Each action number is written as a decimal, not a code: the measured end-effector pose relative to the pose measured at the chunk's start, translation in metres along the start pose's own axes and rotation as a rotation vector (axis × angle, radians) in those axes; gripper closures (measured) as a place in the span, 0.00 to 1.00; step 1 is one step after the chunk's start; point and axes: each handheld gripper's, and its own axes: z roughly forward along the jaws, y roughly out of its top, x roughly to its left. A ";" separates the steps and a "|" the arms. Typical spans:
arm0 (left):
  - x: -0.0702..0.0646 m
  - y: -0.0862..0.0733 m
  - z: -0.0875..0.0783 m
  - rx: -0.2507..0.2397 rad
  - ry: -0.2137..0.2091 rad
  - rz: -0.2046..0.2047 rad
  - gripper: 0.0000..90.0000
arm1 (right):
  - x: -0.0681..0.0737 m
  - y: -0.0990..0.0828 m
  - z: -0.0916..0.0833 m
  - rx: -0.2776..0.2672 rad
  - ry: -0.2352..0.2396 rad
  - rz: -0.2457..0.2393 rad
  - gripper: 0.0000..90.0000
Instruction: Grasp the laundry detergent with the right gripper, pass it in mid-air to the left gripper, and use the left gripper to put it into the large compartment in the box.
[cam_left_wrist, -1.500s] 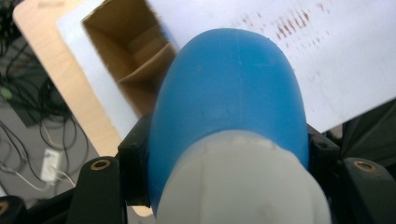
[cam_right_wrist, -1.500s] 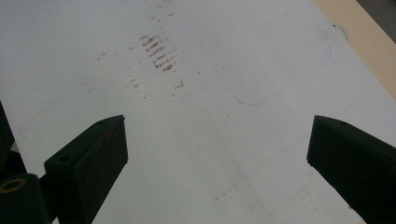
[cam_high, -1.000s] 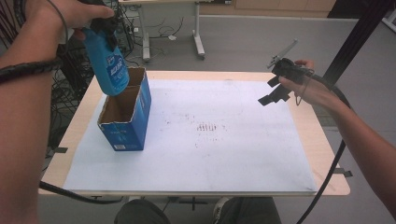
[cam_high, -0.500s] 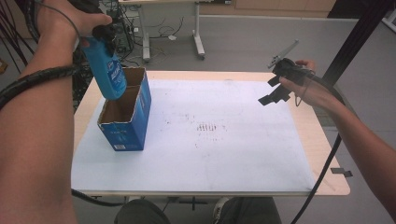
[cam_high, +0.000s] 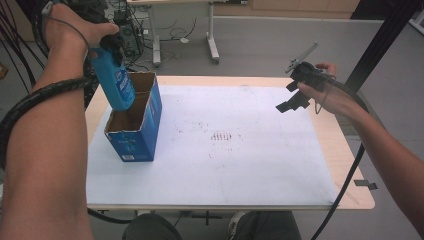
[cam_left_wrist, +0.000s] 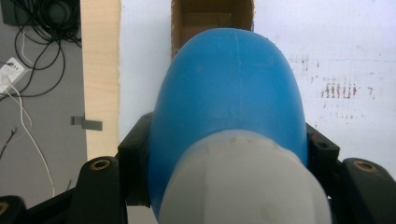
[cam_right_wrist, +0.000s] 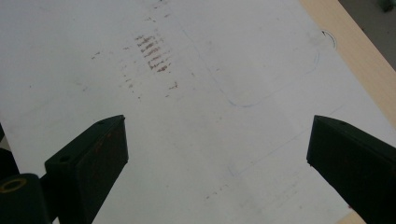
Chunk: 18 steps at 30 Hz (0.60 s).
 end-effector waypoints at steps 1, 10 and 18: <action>0.000 0.000 0.001 0.001 0.000 -0.001 0.41 | 0.000 0.001 0.000 0.002 -0.001 -0.001 0.06; 0.003 0.000 0.016 0.003 -0.007 -0.007 0.41 | 0.001 0.002 0.001 0.011 -0.008 -0.005 0.06; 0.005 -0.001 0.030 0.007 -0.015 -0.011 0.41 | 0.002 0.004 0.003 0.017 -0.011 -0.011 0.06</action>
